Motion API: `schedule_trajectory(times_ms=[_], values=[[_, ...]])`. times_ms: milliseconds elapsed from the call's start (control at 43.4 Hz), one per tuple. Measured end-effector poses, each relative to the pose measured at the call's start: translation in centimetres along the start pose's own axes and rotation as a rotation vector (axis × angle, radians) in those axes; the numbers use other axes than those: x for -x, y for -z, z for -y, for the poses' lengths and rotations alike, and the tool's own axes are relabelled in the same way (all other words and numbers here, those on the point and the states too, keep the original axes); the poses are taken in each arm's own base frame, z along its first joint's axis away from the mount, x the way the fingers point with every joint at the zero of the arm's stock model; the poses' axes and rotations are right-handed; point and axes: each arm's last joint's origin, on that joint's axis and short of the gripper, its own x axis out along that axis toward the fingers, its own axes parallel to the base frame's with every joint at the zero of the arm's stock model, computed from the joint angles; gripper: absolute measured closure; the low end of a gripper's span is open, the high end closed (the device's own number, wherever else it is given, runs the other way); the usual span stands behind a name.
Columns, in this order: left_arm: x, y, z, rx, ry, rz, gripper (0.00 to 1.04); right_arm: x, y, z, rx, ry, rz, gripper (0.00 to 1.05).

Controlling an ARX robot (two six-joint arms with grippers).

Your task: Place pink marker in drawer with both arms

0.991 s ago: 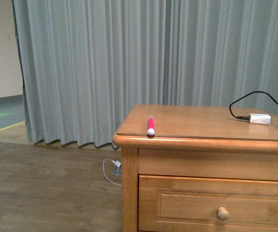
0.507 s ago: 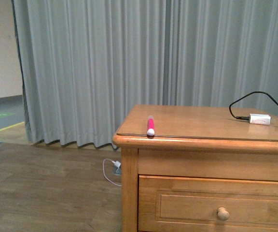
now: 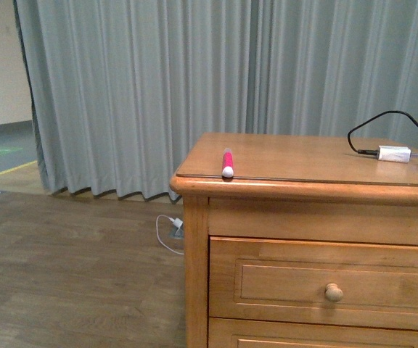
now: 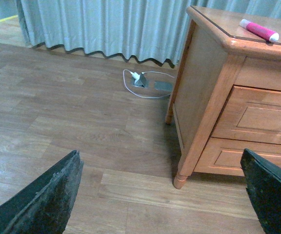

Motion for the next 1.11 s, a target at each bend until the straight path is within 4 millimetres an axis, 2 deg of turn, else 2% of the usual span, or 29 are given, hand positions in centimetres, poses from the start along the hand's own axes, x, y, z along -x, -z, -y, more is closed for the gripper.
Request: schedule_trajectory(times_ms=[69,346,668,898,1106], values=[[0.0,0.0,0.0,0.0,0.0,0.0,0.06,-2.3,-0.2,-0.9,0.004,-0.007,-0.029,0.08],[0.0,0.0,0.0,0.0,0.0,0.0,0.06,-9.3,0.2,-4.3,0.044,-0.035,-0.104,0.08],[0.0,0.0,0.0,0.0,0.0,0.0,0.06,-15.8,1.9,-6.6,0.055,-0.081,-0.141,0.08],[0.0,0.0,0.0,0.0,0.0,0.0,0.06,-19.1,3.6,-6.4,0.06,-0.072,-0.164,0.08],[0.0,0.0,0.0,0.0,0.0,0.0,0.06,-20.6,4.3,-6.5,0.052,-0.039,-0.17,0.08]])
